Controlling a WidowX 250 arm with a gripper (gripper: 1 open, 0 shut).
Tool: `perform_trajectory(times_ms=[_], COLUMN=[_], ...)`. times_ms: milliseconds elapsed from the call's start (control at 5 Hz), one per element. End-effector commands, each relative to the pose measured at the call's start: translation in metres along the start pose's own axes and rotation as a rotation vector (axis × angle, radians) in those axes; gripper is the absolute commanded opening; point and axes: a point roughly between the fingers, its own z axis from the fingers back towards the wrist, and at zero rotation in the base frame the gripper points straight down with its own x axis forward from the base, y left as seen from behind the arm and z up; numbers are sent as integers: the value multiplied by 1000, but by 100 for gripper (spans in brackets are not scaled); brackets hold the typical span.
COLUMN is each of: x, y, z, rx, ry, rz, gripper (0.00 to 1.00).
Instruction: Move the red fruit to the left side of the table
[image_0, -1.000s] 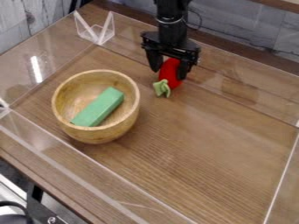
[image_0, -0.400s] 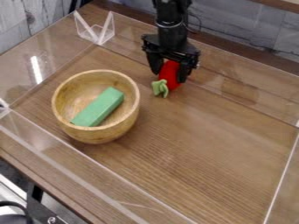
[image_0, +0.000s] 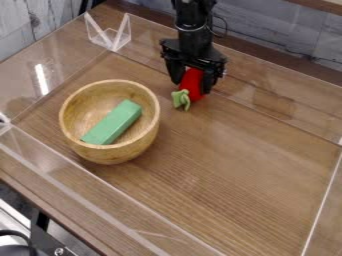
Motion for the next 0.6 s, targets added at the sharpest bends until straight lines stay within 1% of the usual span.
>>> perform_trajectory(times_ms=[0,400], x=[7,8], y=[3,1], z=[13,19], rx=[2,-3], ry=[-37,-43], rz=[-11,-26], gripper=[100,100])
